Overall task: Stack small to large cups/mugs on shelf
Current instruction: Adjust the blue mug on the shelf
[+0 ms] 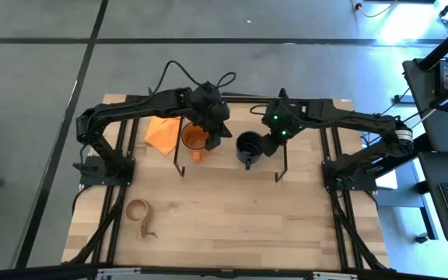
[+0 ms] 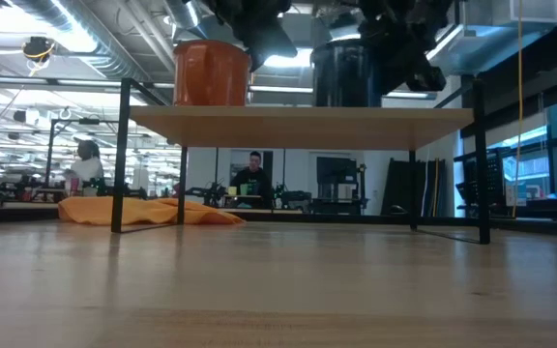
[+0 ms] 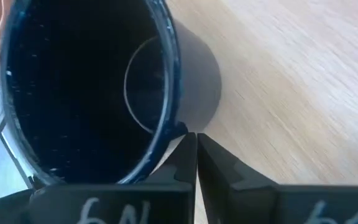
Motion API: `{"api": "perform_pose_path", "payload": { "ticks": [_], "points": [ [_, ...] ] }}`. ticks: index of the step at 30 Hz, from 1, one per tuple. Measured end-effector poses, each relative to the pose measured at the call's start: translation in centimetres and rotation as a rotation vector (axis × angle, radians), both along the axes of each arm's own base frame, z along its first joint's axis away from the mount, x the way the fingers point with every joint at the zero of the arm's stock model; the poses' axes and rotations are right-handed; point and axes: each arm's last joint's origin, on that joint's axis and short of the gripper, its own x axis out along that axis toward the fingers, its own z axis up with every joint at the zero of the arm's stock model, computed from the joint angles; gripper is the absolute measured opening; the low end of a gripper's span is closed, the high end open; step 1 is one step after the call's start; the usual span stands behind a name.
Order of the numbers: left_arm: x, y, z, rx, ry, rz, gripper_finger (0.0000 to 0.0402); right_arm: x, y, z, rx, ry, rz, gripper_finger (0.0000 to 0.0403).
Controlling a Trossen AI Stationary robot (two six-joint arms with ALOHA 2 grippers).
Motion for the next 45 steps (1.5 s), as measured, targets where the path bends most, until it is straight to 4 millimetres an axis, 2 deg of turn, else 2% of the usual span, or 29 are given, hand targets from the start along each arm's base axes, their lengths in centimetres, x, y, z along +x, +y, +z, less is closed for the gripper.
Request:
{"api": "perform_pose_path", "payload": {
  "ticks": [6,13,20,27,33,40,45],
  "points": [
    [-0.2,-0.3,-0.2,-0.009,0.037,-0.009,0.0000,2.2,-0.3,-0.7,0.029,-0.091,0.028,0.0014],
    [-1.2,-0.4,0.4,0.037,0.059,0.015,0.0000,2.1,-0.1,-0.8,0.033,-0.081,0.033,0.0014],
    [-2.4,-0.7,2.0,0.046,0.010,0.013,0.0000,1.1,1.5,-0.9,0.105,0.006,0.101,0.0014],
    [-2.4,-0.9,2.1,0.049,0.007,0.008,0.0000,2.7,3.6,0.1,0.144,-0.140,0.112,0.0014],
    [-2.4,-0.8,2.0,0.052,0.009,0.012,0.0000,3.1,4.8,0.2,0.106,-0.148,0.073,0.0014],
    [-2.4,-0.8,2.0,0.052,0.010,0.012,0.0000,3.4,4.6,0.3,0.052,-0.175,0.024,0.0014],
    [-2.4,-0.8,2.0,0.052,0.011,0.012,0.0000,4.5,4.1,-0.3,0.037,-0.205,0.029,0.0014]
  ]
}}
